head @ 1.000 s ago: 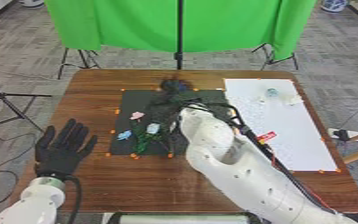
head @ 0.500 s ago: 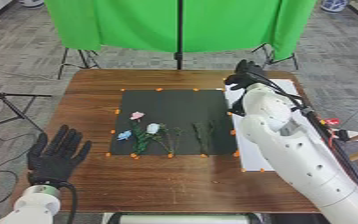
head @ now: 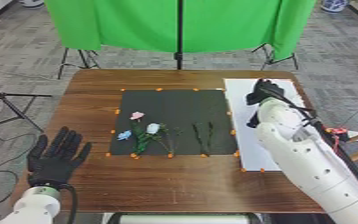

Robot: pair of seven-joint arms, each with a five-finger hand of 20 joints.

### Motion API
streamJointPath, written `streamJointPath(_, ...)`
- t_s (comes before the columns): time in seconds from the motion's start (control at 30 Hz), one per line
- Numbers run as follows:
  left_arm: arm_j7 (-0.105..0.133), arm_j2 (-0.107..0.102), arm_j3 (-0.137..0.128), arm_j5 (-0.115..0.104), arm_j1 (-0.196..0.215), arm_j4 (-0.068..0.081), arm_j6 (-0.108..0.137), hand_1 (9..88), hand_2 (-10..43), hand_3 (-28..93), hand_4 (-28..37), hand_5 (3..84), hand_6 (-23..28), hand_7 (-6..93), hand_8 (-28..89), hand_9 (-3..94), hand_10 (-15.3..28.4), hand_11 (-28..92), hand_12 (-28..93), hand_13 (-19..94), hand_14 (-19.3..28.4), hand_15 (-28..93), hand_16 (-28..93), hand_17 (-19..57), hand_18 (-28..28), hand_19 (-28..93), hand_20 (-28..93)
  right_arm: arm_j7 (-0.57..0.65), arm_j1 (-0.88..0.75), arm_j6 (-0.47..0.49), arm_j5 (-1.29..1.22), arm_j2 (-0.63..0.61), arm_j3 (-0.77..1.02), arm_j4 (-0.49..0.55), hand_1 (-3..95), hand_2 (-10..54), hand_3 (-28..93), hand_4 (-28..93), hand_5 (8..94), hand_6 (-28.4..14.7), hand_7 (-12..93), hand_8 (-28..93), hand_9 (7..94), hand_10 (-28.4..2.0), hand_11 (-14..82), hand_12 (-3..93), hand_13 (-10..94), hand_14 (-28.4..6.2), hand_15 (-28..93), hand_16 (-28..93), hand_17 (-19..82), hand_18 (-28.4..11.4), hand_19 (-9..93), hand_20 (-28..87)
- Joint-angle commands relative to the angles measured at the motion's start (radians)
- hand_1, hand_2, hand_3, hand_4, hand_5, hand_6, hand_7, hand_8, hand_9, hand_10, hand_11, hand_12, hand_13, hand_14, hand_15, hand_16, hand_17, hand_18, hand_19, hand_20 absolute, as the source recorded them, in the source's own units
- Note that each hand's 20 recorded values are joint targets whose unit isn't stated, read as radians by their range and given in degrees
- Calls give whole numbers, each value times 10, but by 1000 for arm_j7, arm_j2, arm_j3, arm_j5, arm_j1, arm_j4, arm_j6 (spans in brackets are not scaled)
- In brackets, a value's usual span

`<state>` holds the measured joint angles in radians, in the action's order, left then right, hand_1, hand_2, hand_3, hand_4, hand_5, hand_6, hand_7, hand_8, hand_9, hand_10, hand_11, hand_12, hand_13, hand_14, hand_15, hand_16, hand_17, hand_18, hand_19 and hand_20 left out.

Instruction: Arrange flowers

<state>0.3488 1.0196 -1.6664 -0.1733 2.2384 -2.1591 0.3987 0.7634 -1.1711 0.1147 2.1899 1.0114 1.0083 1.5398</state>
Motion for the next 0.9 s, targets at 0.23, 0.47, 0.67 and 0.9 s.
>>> streamJointPath(0.23,-10,12,12,-5,19,-4,25,286,137,757,-283,491,76,216,-113,436,160,327,131,336,160,558,-61,-47,154,423,201,33,-30,48,-51,1,33,-38,521,-65,795,-281,502,-55,207,-113,447,-195,173,166,399,-172,479,122,259,-223,737,188)
streamJointPath(0.47,-11,12,19,-11,12,-1,27,287,140,756,-283,492,76,218,-113,435,160,328,131,336,160,561,-62,-47,154,425,201,12,-47,-61,-7,-9,-6,-50,612,-65,714,-282,567,-35,352,48,621,-140,217,419,536,-86,527,355,324,-196,793,286)
streamJointPath(0.67,-12,11,19,-10,7,2,27,286,141,757,-283,492,77,218,-114,436,160,330,131,336,161,563,-63,-47,153,427,201,-8,-61,-132,14,-22,-21,-47,620,-59,691,-283,636,-16,408,88,695,-120,244,487,615,-68,508,401,341,-203,815,320)
streamJointPath(0.9,-12,10,11,-10,17,-2,26,286,141,757,-283,493,77,218,-114,436,160,330,130,337,161,563,-64,-47,154,428,200,-42,-74,-219,36,-49,-45,45,615,-58,699,-283,646,-15,410,91,714,-118,242,497,626,-69,507,409,348,-207,826,335)
